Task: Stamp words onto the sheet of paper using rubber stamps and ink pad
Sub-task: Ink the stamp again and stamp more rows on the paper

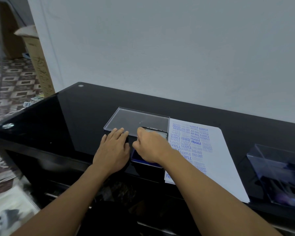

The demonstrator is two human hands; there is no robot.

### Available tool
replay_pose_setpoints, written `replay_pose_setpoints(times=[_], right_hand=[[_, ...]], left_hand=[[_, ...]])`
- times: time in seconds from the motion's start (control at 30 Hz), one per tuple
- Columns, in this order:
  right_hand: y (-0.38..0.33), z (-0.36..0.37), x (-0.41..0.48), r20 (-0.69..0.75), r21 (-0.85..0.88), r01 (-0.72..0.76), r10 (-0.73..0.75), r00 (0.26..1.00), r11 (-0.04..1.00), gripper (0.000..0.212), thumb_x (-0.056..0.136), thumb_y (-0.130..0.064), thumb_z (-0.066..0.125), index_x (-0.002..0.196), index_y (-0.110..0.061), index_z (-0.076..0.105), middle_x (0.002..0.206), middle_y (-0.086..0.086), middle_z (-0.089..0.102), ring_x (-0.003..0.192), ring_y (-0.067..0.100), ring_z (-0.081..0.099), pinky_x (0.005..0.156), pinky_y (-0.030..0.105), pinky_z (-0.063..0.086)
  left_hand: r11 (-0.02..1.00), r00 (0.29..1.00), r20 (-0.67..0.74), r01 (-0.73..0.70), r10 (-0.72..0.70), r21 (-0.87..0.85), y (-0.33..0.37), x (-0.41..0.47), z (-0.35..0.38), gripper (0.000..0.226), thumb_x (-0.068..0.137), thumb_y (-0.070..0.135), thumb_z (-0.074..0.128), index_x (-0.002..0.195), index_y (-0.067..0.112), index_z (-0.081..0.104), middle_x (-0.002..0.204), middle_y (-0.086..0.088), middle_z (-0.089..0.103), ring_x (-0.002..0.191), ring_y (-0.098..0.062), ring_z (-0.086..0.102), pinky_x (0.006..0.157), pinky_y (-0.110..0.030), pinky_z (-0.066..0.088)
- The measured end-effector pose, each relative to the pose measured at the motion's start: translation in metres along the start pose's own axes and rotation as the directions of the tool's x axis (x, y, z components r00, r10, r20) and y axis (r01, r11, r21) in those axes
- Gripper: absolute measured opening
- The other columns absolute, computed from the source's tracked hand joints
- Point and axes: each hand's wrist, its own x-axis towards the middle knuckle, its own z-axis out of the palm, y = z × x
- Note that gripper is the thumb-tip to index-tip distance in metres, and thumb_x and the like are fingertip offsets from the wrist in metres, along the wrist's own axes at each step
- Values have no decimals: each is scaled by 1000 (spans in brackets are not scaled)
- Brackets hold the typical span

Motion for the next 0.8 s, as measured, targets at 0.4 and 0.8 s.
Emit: replay_pose_setpoints(times=[0.4, 0.8], right_hand=[[-2, -2, 2, 9, -10, -2, 2, 1000, 1000, 14, 96, -30, 45, 92, -17, 40, 88, 8, 56, 82, 30, 54, 66, 37, 38], [1, -2, -7, 11, 64, -16, 16, 1000, 998, 14, 96, -29, 42, 94, -15, 41, 89, 13, 61, 81, 33, 54, 65, 39, 42]], left_hand=[[1000, 1000, 20, 11, -10, -25, 1, 1, -4, 52, 103, 30, 35, 154, 21, 29, 163, 2, 20, 152, -16, 8, 122, -45, 10], [996, 1000, 3, 23, -23, -82, 5, 5, -13, 51, 100, 24, 42, 150, 17, 37, 162, -1, 25, 151, -18, 12, 122, -48, 15]])
